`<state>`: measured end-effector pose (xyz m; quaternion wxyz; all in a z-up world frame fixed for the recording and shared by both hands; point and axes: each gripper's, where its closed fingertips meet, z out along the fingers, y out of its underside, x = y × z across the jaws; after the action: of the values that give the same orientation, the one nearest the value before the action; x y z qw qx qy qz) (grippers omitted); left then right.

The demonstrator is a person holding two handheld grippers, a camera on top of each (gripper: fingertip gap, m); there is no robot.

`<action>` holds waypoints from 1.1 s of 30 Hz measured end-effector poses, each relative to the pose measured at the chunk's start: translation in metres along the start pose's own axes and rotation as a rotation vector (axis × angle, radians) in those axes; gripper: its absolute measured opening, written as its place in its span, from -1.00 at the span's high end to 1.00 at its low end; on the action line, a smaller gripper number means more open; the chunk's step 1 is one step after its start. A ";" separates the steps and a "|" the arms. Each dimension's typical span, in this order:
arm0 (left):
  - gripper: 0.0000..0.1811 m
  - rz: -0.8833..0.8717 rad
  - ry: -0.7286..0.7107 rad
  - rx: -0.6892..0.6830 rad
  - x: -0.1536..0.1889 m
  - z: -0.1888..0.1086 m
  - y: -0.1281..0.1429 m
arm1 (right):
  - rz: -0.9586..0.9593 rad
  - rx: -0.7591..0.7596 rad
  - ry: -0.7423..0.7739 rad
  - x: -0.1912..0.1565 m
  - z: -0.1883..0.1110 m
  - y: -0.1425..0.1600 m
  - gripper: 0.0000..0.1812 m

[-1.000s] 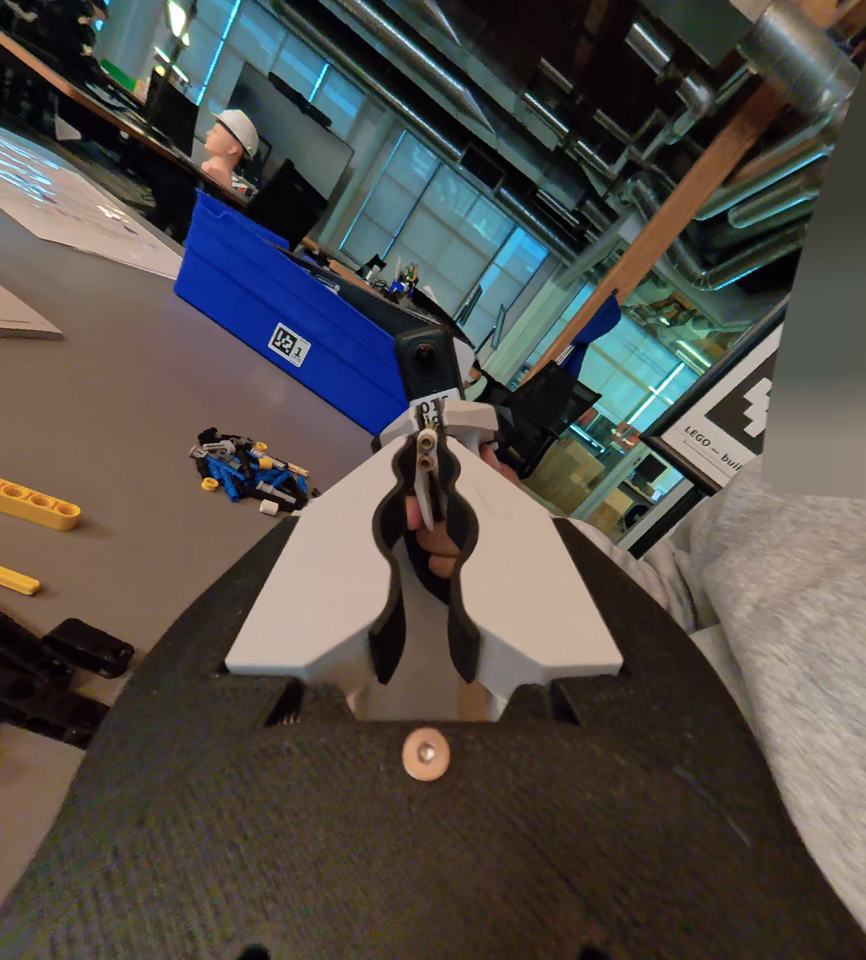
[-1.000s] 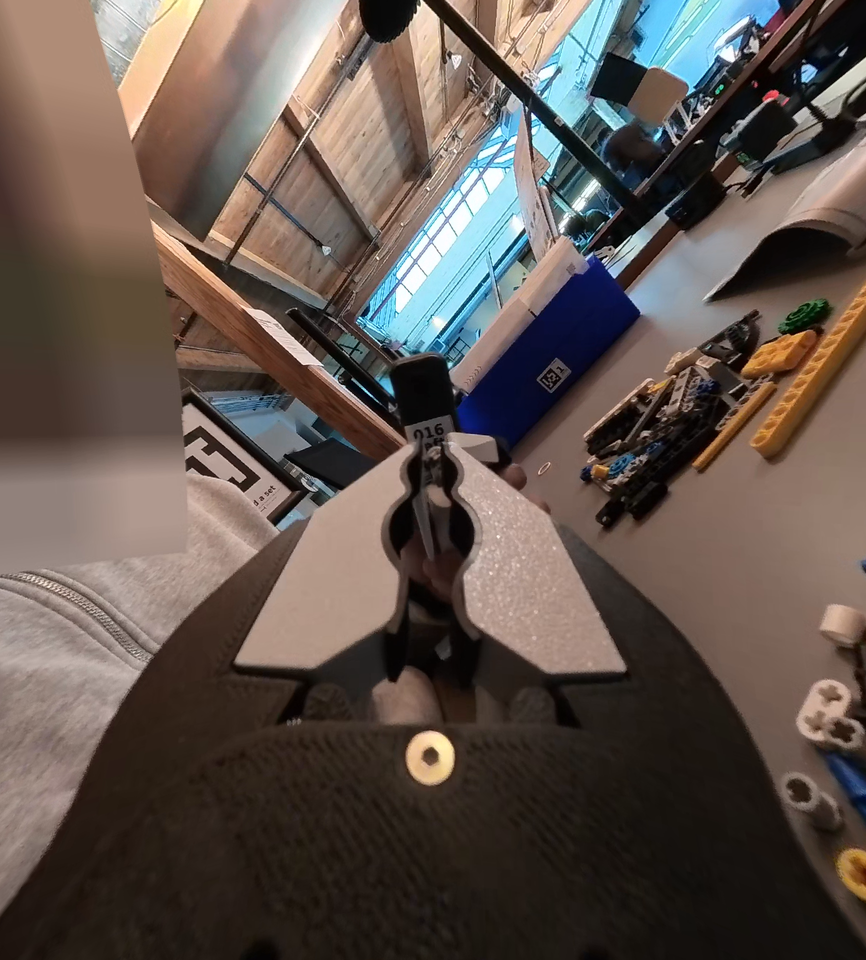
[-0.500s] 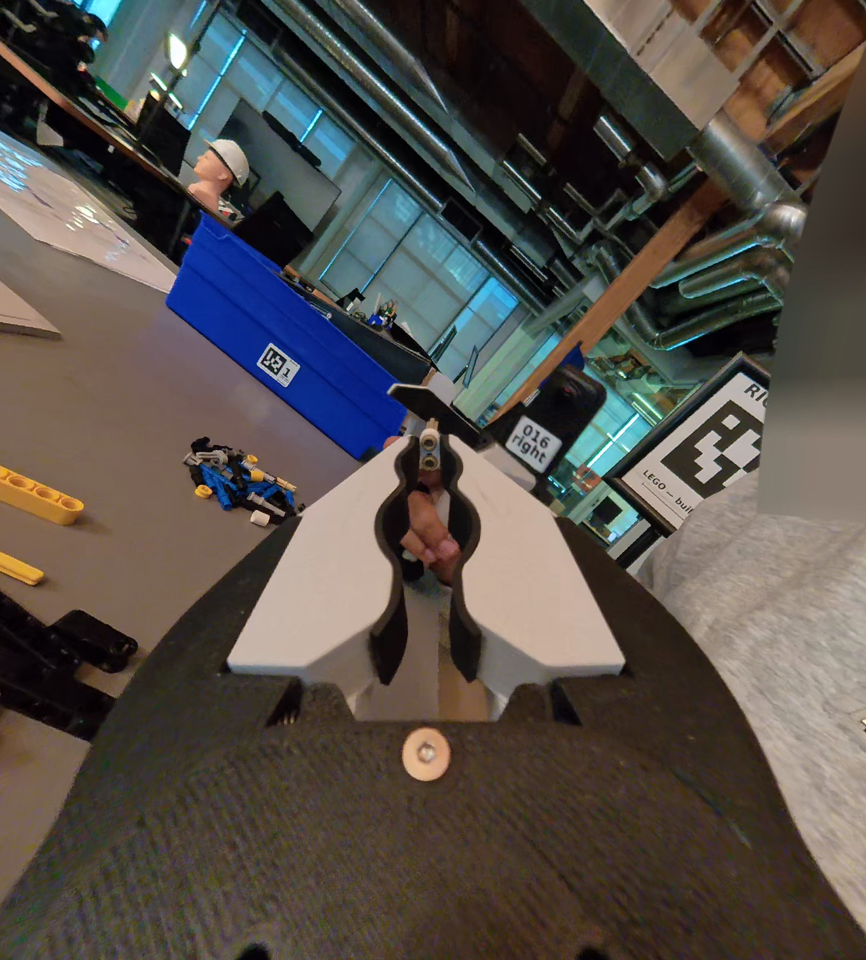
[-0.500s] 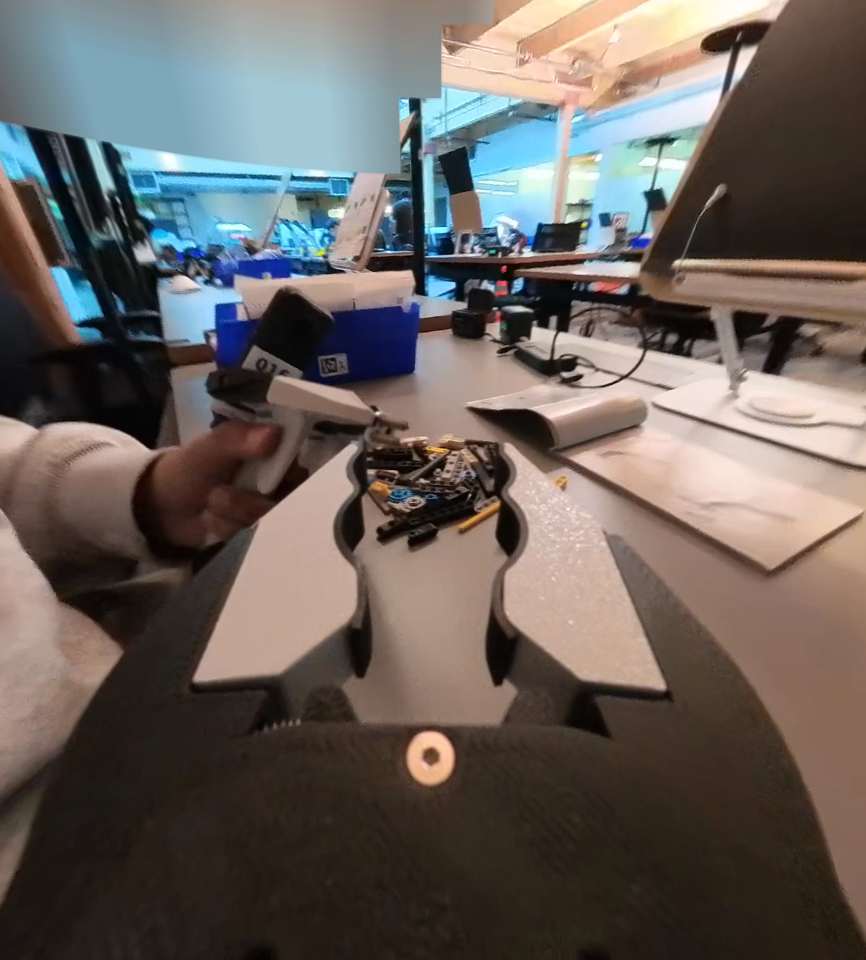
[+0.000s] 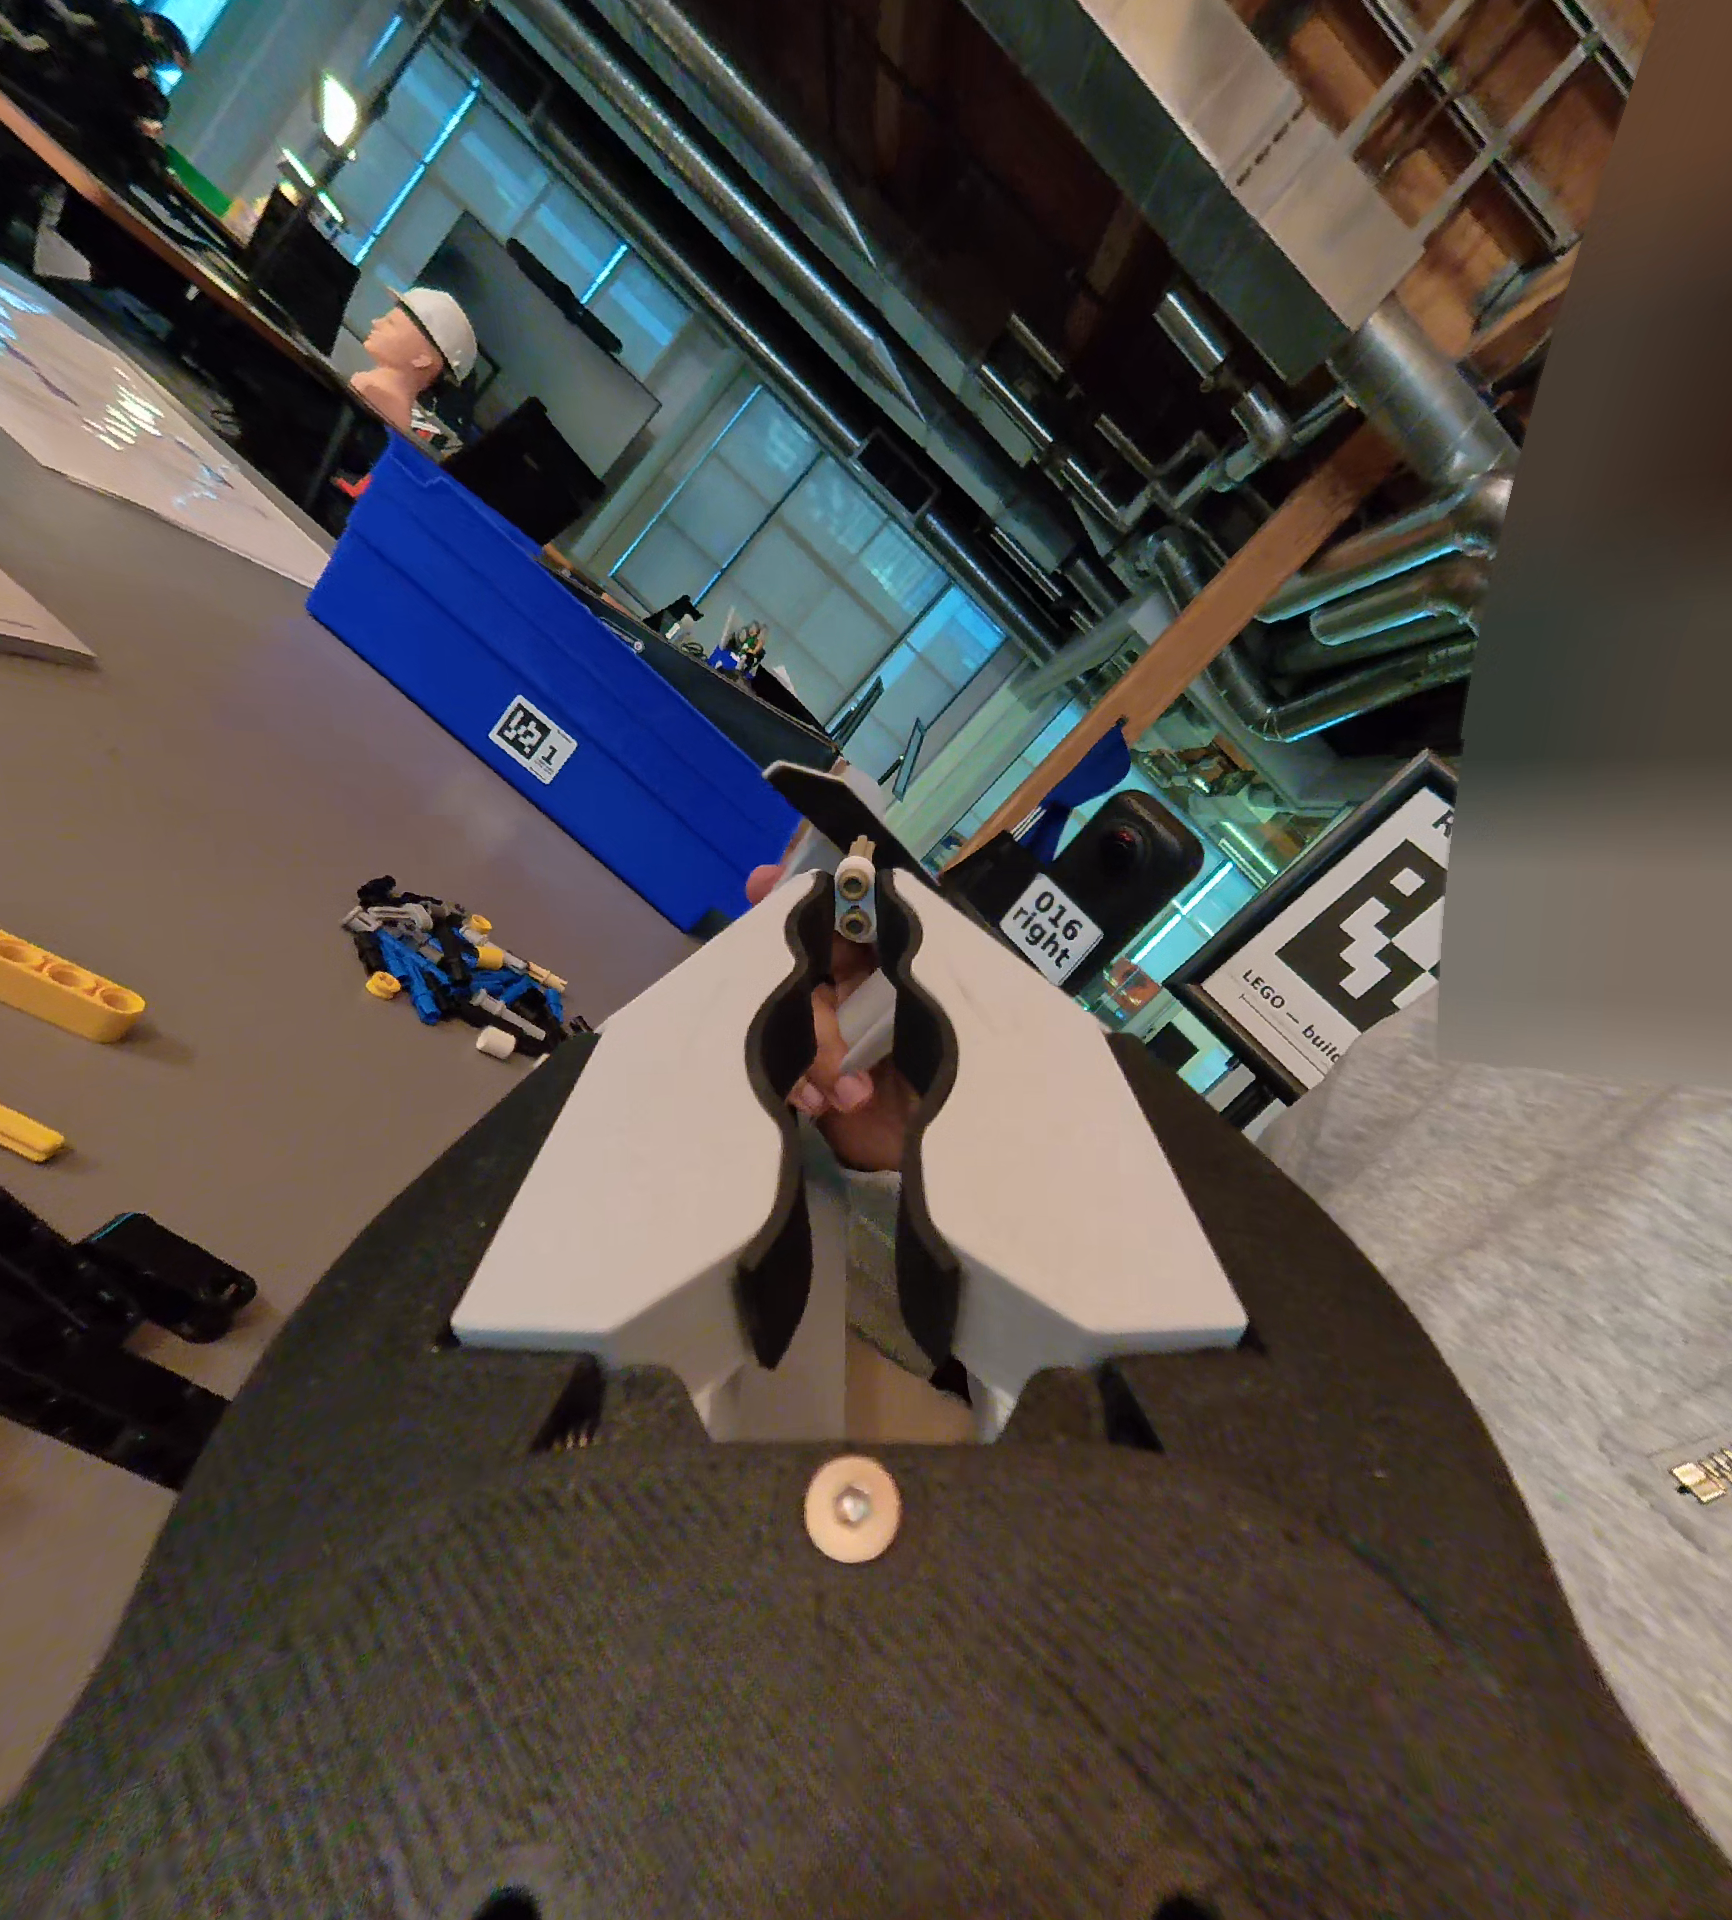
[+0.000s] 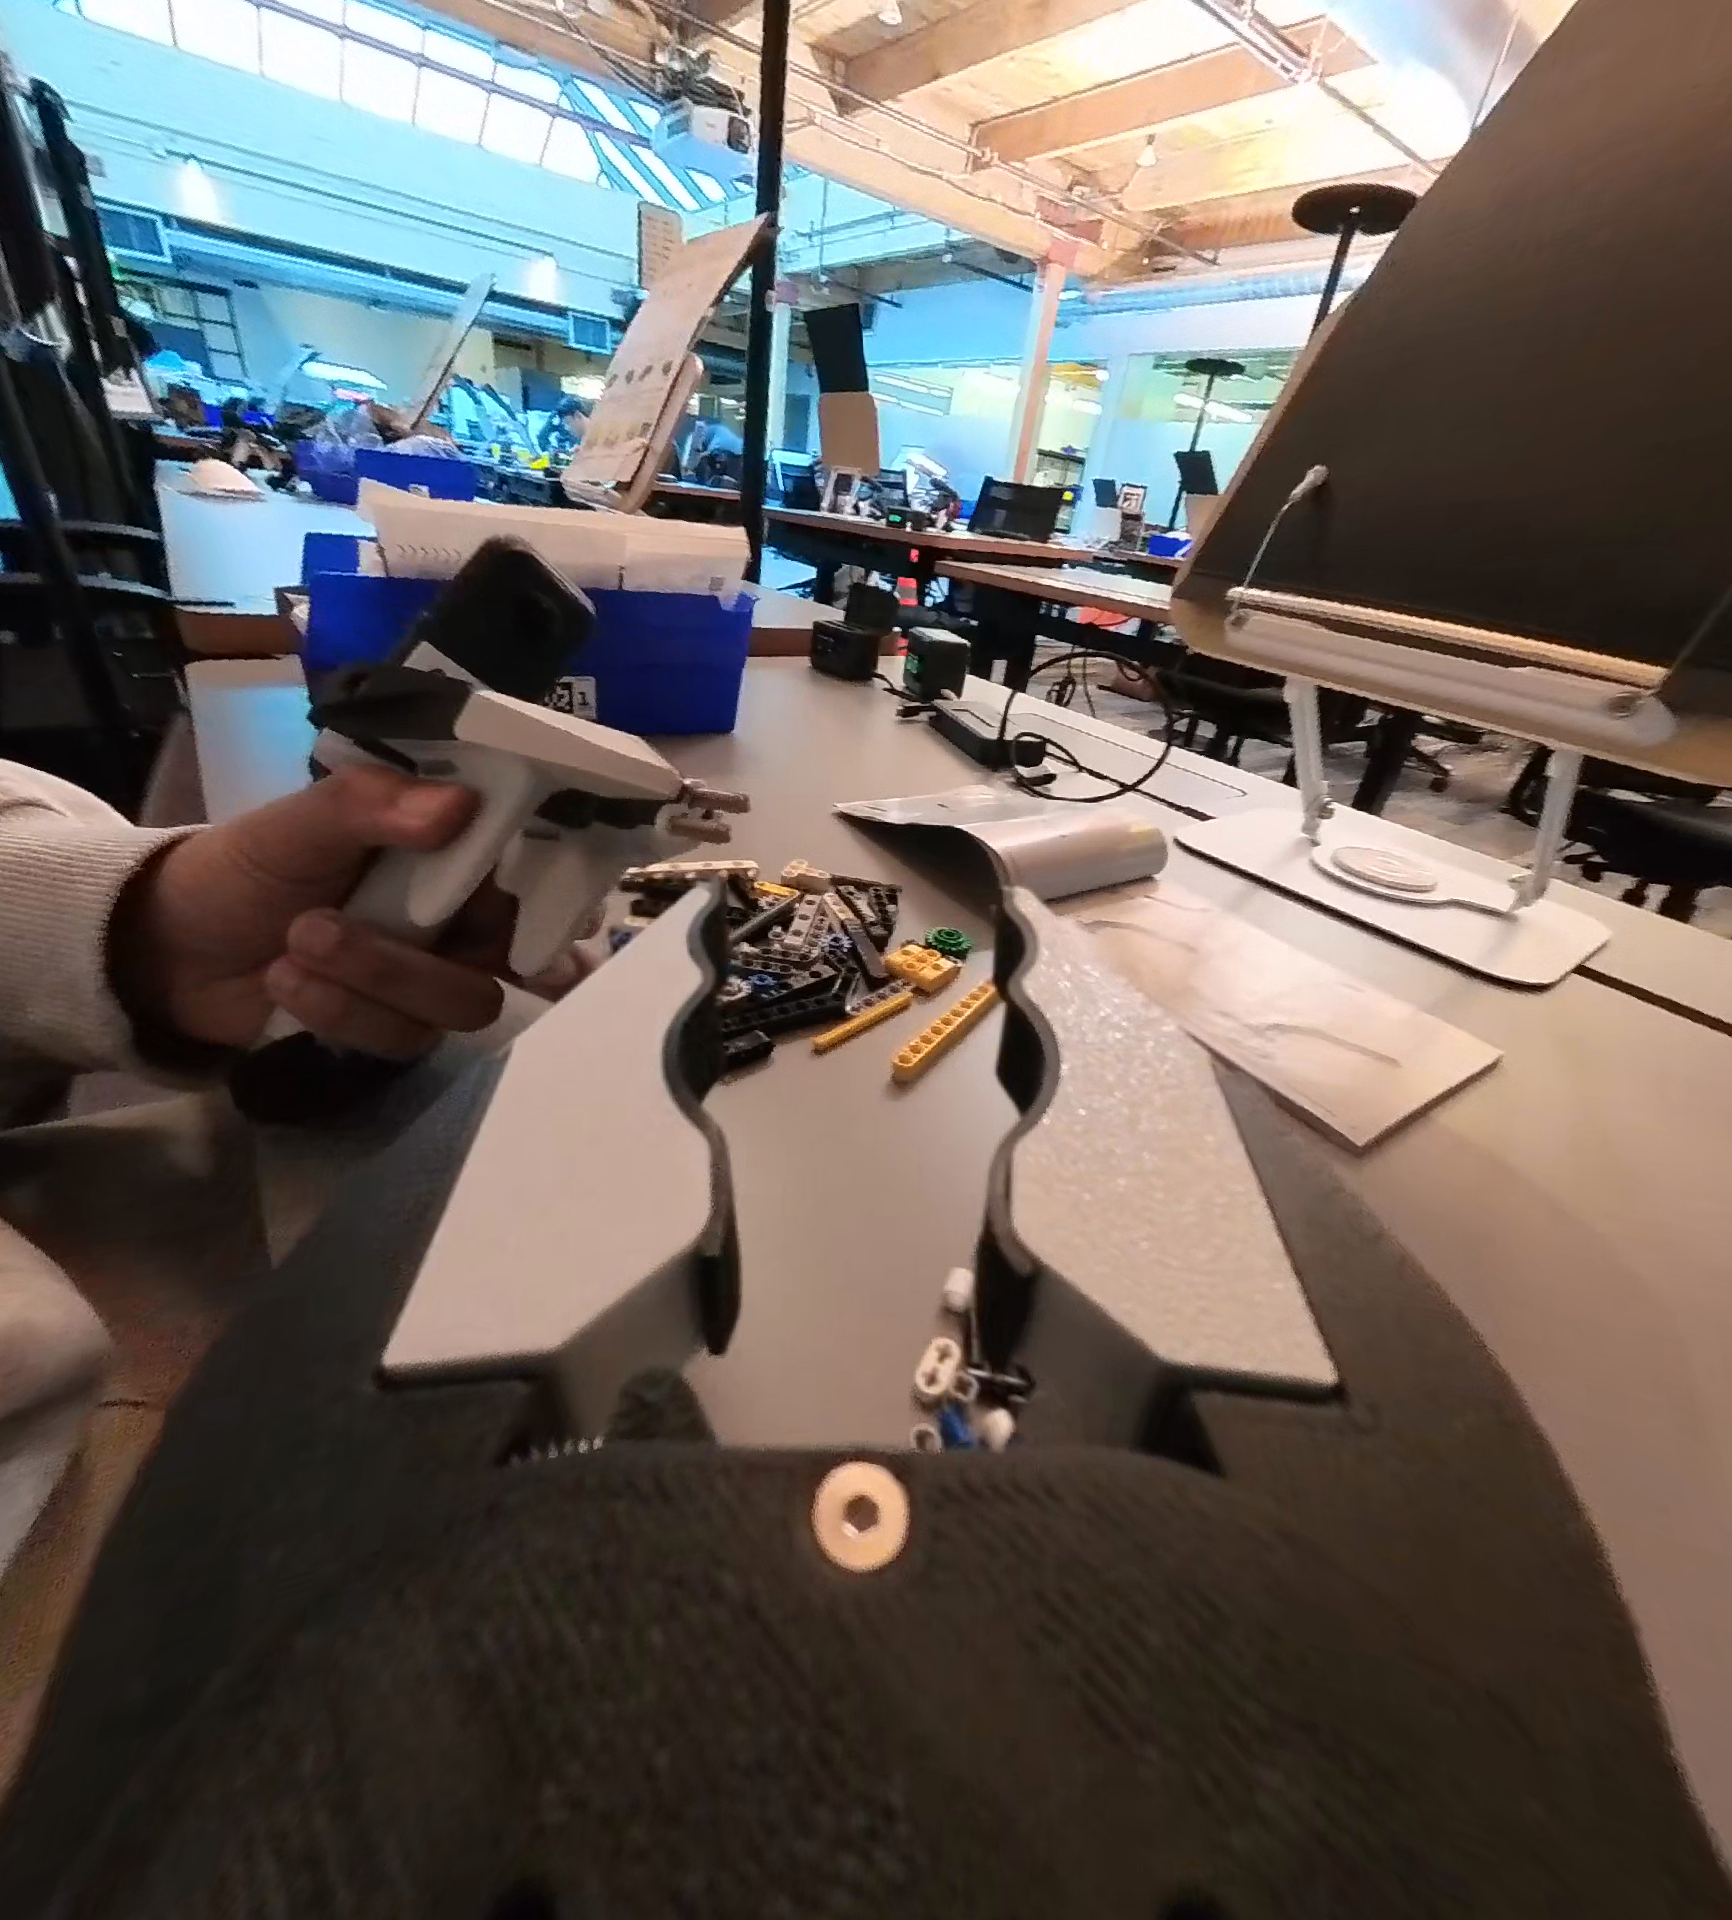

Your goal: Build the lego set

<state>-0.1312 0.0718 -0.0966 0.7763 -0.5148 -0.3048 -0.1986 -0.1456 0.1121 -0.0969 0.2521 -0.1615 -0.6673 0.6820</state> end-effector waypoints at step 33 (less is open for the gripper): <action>0.92 -0.150 -0.261 0.036 -0.031 -0.094 -0.035 | -0.144 -0.071 0.178 0.061 -0.036 0.014 0.75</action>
<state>-0.1504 -0.0280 -0.1207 0.7222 -0.4979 -0.4442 -0.1821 -0.1774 0.1761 -0.1058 0.3527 -0.1820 -0.6757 0.6212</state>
